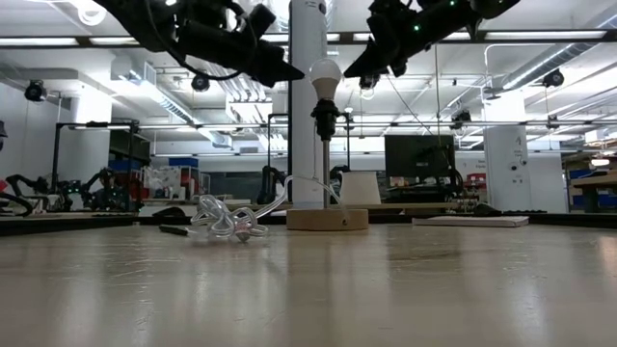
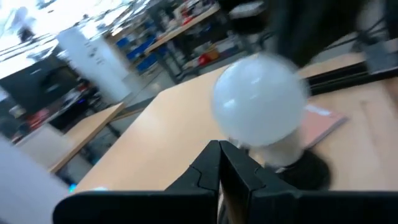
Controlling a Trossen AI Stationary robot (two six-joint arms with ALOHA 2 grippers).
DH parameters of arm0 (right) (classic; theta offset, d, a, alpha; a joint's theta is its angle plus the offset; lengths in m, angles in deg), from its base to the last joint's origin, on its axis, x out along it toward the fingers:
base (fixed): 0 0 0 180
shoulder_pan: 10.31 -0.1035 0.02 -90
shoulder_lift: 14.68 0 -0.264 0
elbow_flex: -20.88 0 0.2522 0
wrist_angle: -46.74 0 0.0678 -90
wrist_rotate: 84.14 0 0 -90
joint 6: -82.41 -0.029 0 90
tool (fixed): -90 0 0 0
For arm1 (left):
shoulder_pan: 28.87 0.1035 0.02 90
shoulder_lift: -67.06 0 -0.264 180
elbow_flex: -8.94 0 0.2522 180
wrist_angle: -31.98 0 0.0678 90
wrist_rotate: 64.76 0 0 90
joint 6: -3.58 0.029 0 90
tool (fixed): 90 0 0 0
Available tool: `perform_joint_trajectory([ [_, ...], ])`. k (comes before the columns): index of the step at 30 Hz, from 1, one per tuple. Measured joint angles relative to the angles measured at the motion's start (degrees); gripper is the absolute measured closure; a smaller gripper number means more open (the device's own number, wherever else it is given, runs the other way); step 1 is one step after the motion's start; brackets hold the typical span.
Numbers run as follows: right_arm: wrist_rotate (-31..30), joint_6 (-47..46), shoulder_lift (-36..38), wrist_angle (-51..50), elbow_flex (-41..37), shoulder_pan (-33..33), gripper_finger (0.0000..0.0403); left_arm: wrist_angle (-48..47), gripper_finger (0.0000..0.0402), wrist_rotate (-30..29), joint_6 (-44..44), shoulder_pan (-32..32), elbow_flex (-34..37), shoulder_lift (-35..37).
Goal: Screw lightbulb
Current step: Remove the lightbulb from the lamp
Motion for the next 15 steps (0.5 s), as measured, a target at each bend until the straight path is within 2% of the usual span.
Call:
perform_joint_trajectory([
  [2, 1.85, 0.00, 0.15, 0.08, 0.00, -0.08, 0.0396, 0.12, 0.0401, -1.61, 0.00, 0.17, 0.00, -0.43],
  [5, 5.63, -0.02, -0.04, 3.15, -0.02, -0.08, 0.0396, 1.90, 0.0401, -1.02, 0.01, 0.18, 0.00, -1.59],
  [15, 5.42, -0.42, -1.62, 4.24, -0.02, 0.53, 0.0396, 2.84, 0.0402, 5.26, 0.02, 0.15, 0.00, -2.15],
])
